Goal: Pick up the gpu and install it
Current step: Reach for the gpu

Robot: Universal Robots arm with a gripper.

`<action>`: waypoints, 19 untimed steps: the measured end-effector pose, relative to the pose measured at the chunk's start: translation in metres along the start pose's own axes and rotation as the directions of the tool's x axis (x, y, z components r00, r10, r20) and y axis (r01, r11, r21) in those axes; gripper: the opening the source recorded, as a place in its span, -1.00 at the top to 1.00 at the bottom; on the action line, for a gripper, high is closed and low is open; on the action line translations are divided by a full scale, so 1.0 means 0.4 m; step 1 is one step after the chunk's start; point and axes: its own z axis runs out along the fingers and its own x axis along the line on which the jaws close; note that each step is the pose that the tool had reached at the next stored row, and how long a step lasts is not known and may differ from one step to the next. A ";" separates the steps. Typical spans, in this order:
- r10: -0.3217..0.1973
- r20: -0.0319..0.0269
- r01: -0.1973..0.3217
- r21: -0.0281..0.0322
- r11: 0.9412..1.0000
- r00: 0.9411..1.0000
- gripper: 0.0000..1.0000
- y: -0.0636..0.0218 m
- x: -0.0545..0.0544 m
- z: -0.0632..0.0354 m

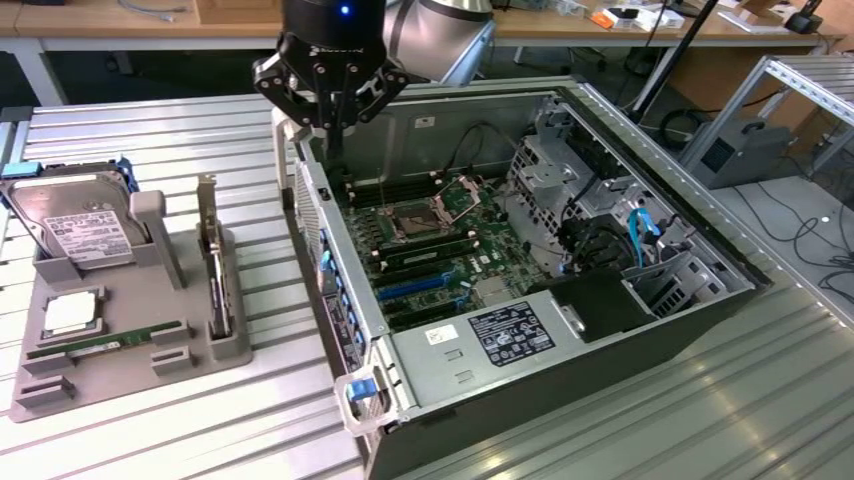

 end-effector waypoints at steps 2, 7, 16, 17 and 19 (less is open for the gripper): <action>0.000 0.000 0.000 0.000 1.000 1.000 0.79 0.000 0.001 0.000; 0.000 0.000 0.000 0.000 1.000 1.000 0.79 0.000 0.004 0.000; 0.000 0.000 0.000 0.000 1.000 1.000 0.79 -0.001 0.010 0.000; 0.000 0.000 0.000 0.000 1.000 1.000 0.79 -0.001 0.011 0.000; 0.000 0.000 0.000 0.000 1.000 1.000 0.79 -0.001 0.013 0.000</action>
